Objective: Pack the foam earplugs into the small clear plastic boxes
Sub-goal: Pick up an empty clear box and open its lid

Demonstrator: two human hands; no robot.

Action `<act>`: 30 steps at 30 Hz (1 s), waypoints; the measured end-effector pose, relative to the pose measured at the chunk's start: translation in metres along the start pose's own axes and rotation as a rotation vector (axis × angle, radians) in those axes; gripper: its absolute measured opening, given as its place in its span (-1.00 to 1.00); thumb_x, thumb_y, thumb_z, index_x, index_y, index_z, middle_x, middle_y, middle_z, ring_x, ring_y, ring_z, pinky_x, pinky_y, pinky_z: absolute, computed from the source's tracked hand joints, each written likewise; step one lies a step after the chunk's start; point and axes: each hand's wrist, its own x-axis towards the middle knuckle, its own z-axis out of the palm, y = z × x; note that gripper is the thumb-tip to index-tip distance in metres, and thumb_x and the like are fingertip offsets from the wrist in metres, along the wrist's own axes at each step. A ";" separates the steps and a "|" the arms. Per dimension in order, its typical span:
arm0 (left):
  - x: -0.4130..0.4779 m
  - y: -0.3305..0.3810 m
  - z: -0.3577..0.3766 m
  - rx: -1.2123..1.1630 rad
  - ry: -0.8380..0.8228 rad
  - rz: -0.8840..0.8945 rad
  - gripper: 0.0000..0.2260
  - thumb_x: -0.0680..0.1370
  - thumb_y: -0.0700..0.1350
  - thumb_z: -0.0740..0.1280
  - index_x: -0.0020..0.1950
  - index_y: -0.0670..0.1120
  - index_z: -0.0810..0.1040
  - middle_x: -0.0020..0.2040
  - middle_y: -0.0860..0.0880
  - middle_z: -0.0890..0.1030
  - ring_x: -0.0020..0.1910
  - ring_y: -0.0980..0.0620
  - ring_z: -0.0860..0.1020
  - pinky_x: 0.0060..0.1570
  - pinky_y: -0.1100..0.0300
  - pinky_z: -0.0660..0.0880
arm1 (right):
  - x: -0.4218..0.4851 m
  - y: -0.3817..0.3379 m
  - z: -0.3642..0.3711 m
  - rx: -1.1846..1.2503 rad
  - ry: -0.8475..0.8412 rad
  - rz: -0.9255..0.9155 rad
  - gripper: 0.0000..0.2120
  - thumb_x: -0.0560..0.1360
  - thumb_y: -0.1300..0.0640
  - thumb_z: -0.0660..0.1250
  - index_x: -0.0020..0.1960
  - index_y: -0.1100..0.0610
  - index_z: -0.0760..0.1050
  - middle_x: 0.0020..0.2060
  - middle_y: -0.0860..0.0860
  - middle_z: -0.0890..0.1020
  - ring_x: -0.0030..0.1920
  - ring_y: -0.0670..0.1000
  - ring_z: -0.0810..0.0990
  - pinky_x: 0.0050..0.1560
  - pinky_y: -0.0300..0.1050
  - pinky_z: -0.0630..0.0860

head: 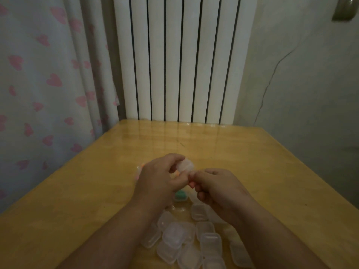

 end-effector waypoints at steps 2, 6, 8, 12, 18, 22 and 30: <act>0.001 -0.004 -0.003 0.010 0.011 0.034 -0.56 0.32 0.16 0.37 0.11 0.00 0.68 -0.15 0.18 0.62 -0.10 0.21 0.57 -0.13 0.32 0.53 | 0.000 -0.001 -0.003 0.005 -0.030 -0.027 -0.87 0.48 0.31 0.36 -0.17 0.36 0.64 -0.37 0.09 0.56 -0.39 -0.09 0.46 -0.41 -0.28 0.41; 0.000 -0.004 -0.002 0.083 0.015 0.121 -0.58 0.31 0.09 0.43 0.11 -0.03 0.68 -0.16 0.24 0.57 -0.12 0.21 0.56 -0.16 0.38 0.50 | 0.002 0.003 -0.002 -0.025 0.009 -0.041 -0.86 0.46 0.35 0.31 -0.12 0.43 0.61 -0.34 0.13 0.54 -0.40 -0.10 0.45 -0.42 -0.28 0.41; 0.001 -0.002 -0.001 0.100 0.029 0.151 -0.56 0.31 0.16 0.39 0.09 -0.03 0.68 -0.16 0.25 0.55 -0.18 0.21 0.56 -0.18 0.38 0.49 | 0.003 0.004 -0.002 -0.015 0.015 -0.038 -0.86 0.47 0.35 0.31 -0.12 0.42 0.61 -0.34 0.13 0.53 -0.42 -0.11 0.45 -0.42 -0.29 0.41; 0.002 -0.002 -0.002 0.105 0.044 0.159 -0.57 0.31 0.15 0.39 0.08 -0.03 0.68 -0.18 0.24 0.54 -0.19 0.19 0.57 -0.18 0.26 0.55 | 0.003 0.003 -0.002 0.044 -0.013 -0.050 -0.86 0.50 0.35 0.30 -0.13 0.39 0.62 -0.38 0.08 0.54 -0.41 -0.11 0.45 -0.39 -0.29 0.42; 0.003 -0.003 -0.005 0.077 0.041 0.122 -0.54 0.30 0.19 0.36 0.10 -0.02 0.67 -0.14 0.16 0.63 -0.17 0.17 0.59 -0.17 0.23 0.58 | 0.003 0.003 0.001 0.039 -0.022 -0.093 -0.86 0.51 0.34 0.30 -0.10 0.37 0.63 -0.37 0.07 0.56 -0.38 -0.11 0.46 -0.38 -0.29 0.44; 0.002 -0.002 -0.002 0.195 0.039 0.184 -0.60 0.35 0.17 0.39 0.07 -0.03 0.67 -0.18 0.10 0.65 -0.20 0.11 0.59 -0.18 0.29 0.49 | 0.003 0.004 0.004 -0.005 0.040 -0.052 -0.84 0.45 0.33 0.29 -0.17 0.43 0.60 -0.37 0.12 0.47 -0.41 -0.07 0.40 -0.41 -0.25 0.36; -0.001 0.003 0.005 0.211 0.068 0.191 -0.58 0.37 0.11 0.30 0.07 -0.10 0.68 -0.18 0.03 0.68 -0.20 0.05 0.58 -0.15 0.39 0.28 | 0.003 -0.003 0.006 0.146 0.103 0.110 -0.84 0.41 0.32 0.24 -0.29 0.29 0.56 -0.47 0.05 0.50 -0.49 -0.09 0.37 -0.50 -0.28 0.28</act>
